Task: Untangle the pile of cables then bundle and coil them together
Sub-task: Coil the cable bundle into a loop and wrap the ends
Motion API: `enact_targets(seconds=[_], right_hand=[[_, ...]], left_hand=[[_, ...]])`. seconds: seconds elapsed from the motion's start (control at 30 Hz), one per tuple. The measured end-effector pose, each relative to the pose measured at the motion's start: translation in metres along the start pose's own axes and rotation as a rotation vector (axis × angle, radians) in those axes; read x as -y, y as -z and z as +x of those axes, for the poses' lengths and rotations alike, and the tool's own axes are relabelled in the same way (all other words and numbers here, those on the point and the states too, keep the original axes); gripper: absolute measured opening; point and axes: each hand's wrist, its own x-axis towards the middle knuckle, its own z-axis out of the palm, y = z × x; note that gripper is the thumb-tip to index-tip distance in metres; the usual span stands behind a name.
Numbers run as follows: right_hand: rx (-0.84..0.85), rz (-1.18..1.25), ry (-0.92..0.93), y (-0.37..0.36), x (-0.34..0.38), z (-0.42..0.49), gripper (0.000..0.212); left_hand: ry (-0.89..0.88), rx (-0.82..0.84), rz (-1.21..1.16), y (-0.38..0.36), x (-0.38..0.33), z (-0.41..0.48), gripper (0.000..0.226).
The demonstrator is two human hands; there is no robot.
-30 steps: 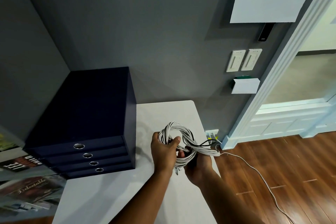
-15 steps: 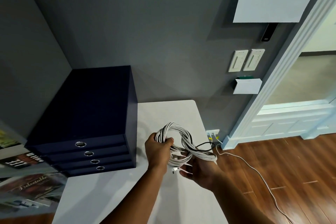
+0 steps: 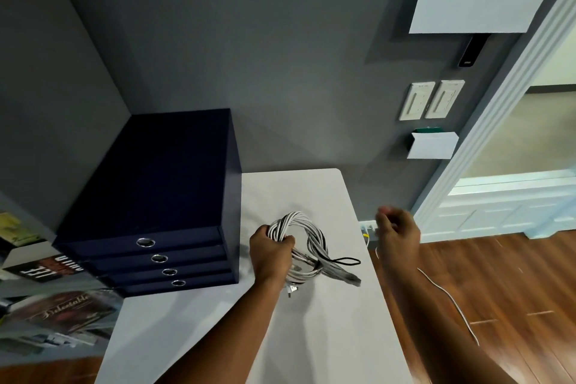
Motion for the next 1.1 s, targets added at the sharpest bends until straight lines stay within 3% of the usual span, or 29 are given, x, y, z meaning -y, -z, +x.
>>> enact_targets(seconds=[0.13,0.23,0.3,0.47,0.57,0.7,0.8,0.93,1.1], right_hand=[[0.536,-0.374,0.511,-0.026,0.044,-0.019,0.004],[0.847,-0.873,0.671,-0.042,0.031,-0.029,0.033],[0.909,-1.111,0.645,-0.048,0.021,-0.033,0.039],[0.901,-1.368,0.698,-0.061,0.011,-0.046,0.031],[0.875,-1.308,0.629,-0.061,-0.001,-0.049,0.028],[0.86,-1.073,0.506,-0.057,-0.015,-0.049,0.019],[0.85,-0.923,0.426,-0.055,-0.02,-0.047,0.007],[0.9,-0.704,0.384,-0.043,-0.02,-0.041,0.044],[0.975,-0.493,0.204,-0.028,-0.027,-0.029,0.033]], left_hand=[[0.032,0.066,0.033,-0.006,0.0,-0.002,0.016],[0.026,0.098,0.04,-0.008,-0.002,-0.002,0.017],[0.027,0.104,0.06,-0.009,-0.002,0.0,0.016],[0.051,0.107,0.042,-0.01,0.002,0.003,0.014],[0.042,0.138,0.009,-0.009,0.004,0.004,0.014],[-0.001,0.19,0.067,-0.003,0.009,0.014,0.04],[-0.046,0.197,0.13,-0.001,0.013,0.017,0.043],[-0.015,0.198,0.174,0.0,0.02,0.02,0.043],[0.192,0.324,-0.012,-0.003,0.019,0.02,0.037]])
